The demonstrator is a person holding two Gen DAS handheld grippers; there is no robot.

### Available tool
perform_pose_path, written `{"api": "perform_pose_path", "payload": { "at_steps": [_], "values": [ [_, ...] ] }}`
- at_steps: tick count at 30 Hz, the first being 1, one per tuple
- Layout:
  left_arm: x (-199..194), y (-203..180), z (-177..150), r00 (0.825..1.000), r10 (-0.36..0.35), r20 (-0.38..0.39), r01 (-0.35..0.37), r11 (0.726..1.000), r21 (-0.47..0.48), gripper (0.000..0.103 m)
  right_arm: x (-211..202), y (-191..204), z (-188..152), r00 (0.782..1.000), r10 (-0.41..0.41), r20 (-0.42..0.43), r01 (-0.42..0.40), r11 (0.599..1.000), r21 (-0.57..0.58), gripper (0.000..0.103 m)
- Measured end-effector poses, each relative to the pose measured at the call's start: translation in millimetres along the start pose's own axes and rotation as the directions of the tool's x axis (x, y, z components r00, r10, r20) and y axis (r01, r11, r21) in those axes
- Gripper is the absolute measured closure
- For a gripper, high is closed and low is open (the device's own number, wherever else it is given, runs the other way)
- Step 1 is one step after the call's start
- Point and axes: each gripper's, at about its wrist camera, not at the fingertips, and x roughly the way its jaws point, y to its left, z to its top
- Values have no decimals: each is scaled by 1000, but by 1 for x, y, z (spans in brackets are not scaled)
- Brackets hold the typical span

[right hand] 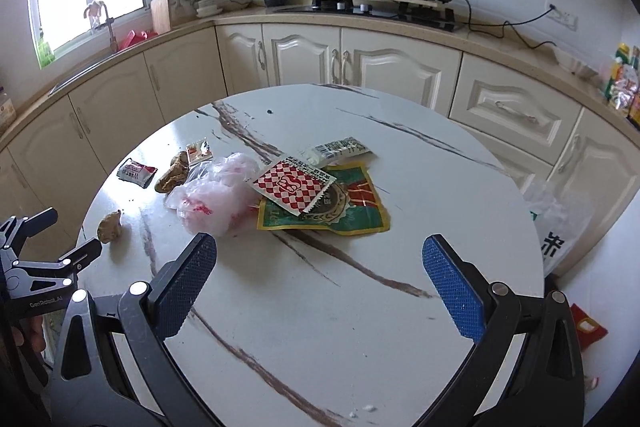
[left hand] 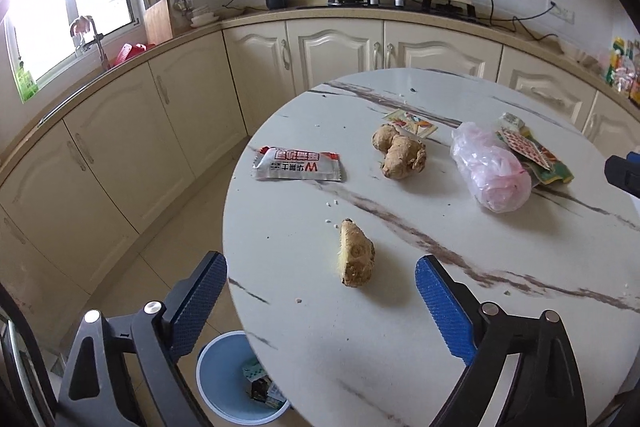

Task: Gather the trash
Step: 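Grasp the ginger root on the table with the left gripper, then grasp the clear red-printed plastic bag with the right gripper while the left holds the ginger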

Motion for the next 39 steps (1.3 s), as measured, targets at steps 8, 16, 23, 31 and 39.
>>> {"api": "perform_pose_path", "payload": {
  "at_steps": [8,16,23,31,39],
  "values": [
    [38,24,8,994,-105,-14,105,994,-41,61,55,59,15,993,110,-51,-111,994,-23,0],
    [24,47,-4,977,-215,7,215,976,-43,88,104,76,19,986,97,-135,-94,995,28,28],
    [-9,67,-17,963,-268,36,269,962,-54,88,98,58,14,984,142,-110,-134,988,75,51],
    [-68,70,-25,952,-288,99,292,956,-30,88,29,-4,3,888,435,148,-458,818,348,52],
    [-137,64,-39,938,-300,171,307,952,-12,88,-49,1,8,890,397,224,-445,863,239,52]
  ]
}}
